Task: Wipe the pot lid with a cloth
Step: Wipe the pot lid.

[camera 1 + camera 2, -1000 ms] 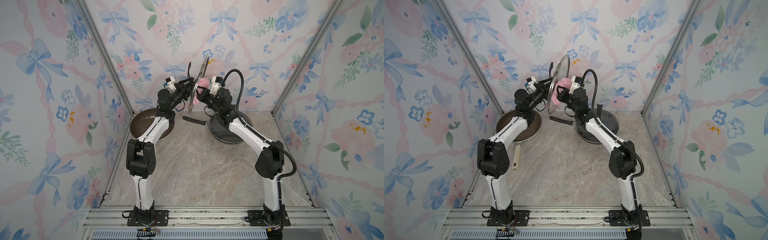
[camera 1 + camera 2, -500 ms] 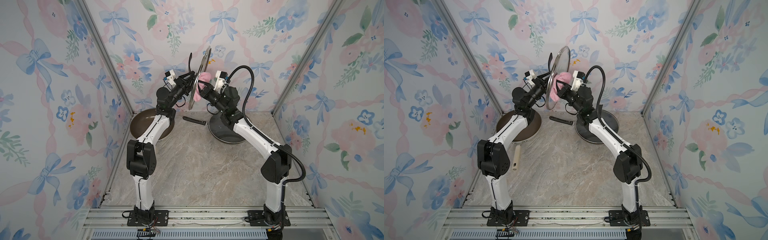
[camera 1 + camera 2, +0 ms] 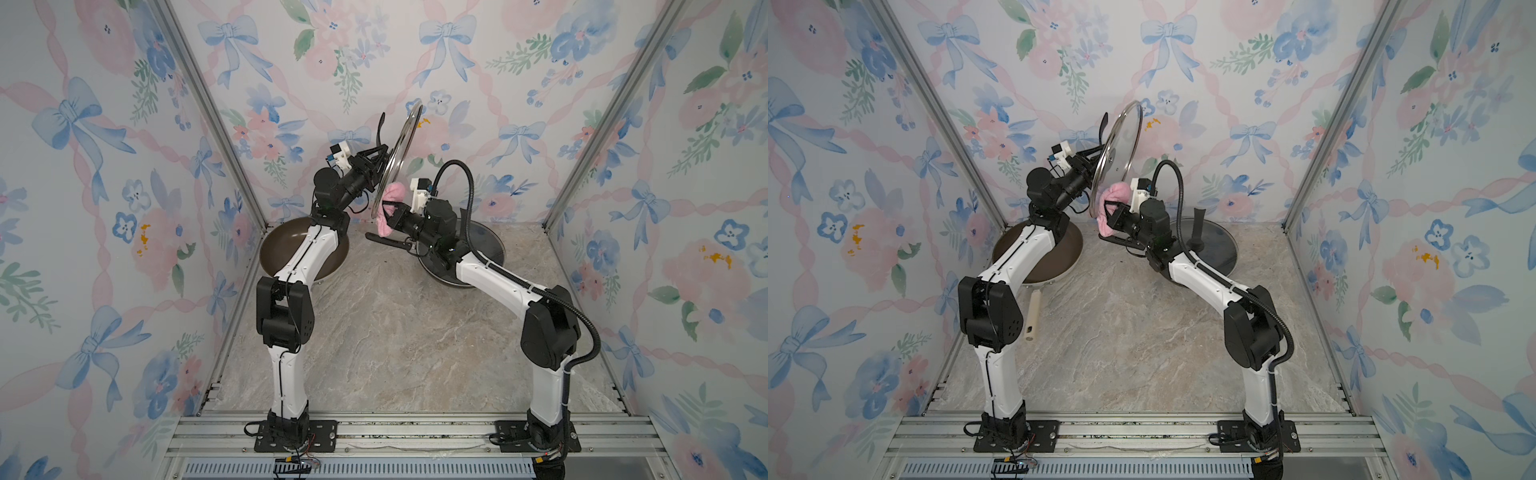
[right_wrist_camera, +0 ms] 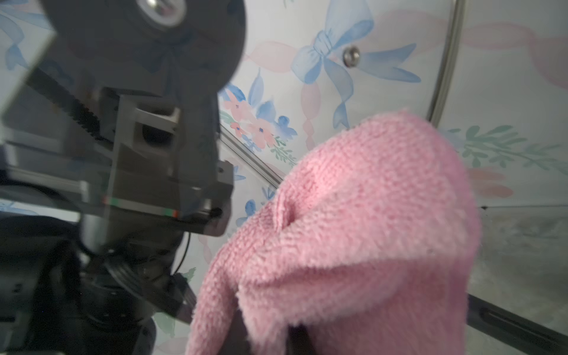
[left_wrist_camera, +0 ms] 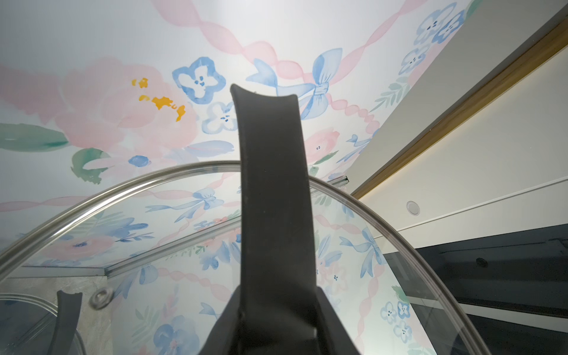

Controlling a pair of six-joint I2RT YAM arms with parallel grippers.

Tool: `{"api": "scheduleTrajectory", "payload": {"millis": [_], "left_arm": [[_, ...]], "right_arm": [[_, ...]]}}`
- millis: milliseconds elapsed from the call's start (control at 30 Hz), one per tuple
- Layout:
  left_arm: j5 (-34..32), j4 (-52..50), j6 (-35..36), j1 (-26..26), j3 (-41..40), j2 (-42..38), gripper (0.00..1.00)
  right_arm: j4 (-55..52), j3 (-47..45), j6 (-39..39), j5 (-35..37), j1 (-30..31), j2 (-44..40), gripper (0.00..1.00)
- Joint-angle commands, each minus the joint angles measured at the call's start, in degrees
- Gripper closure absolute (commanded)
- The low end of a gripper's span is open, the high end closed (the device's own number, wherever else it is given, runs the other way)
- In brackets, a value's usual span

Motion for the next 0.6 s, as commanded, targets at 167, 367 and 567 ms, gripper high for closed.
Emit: {"api": "scheduleTrajectory", "payload": {"millis": [167, 367, 567], "left_arm": [[3.83, 9.68, -1.32, -3.93, -1.37, -7.40, 0.95], [4.70, 9.65, -1.84, -4.50, -12.77, -11.71, 0.95], [4.91, 9.68, -1.44, -4.52, -20.36, -14.98, 0.94]], "right_arm": [[-5.47, 10.71, 1.07, 0.61, -2.00, 9.92, 1.00], [-13.11, 34.75, -1.39, 1.15, -8.34, 18.04, 1.00], [-13.11, 50.54, 3.00, 0.93, -12.39, 22.81, 1.00]]}}
